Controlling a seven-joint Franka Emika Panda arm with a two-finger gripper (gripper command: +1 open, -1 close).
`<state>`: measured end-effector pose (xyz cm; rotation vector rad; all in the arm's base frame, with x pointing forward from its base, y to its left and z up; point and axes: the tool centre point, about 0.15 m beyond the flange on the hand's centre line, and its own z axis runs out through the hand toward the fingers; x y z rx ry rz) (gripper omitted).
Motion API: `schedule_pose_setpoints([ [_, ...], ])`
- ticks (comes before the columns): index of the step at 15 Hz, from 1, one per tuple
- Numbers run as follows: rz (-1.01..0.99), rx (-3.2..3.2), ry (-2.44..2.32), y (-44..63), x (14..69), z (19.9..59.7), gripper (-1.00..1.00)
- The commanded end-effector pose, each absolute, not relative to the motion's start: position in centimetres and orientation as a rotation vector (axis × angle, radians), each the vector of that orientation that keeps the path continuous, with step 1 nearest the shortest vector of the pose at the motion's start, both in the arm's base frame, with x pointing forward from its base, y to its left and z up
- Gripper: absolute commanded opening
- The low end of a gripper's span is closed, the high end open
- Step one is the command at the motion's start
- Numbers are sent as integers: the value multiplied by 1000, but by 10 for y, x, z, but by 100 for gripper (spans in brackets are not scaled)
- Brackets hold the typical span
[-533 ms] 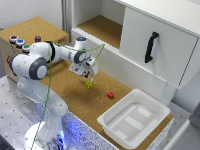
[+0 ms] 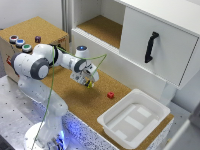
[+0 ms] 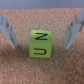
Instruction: Place the yellow block inside the left cabinet
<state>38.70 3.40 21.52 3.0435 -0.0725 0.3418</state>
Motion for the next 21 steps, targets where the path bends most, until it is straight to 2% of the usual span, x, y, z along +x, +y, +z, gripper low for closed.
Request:
schedule_pose_setpoints([
  [1,428,3052,-131,40,400,204,-100],
  [5,358,3077,-192,39,396,195,-100],
  [7,381,3062,-240,40,394,205,-100],
  [8,422,3056,-279,42,397,221,-100],
  [10,548,3016,-294,57,416,277,-100],
  [15,910,2981,-129,105,491,409,-100],
  [21,1086,2952,82,156,599,501,-100],
])
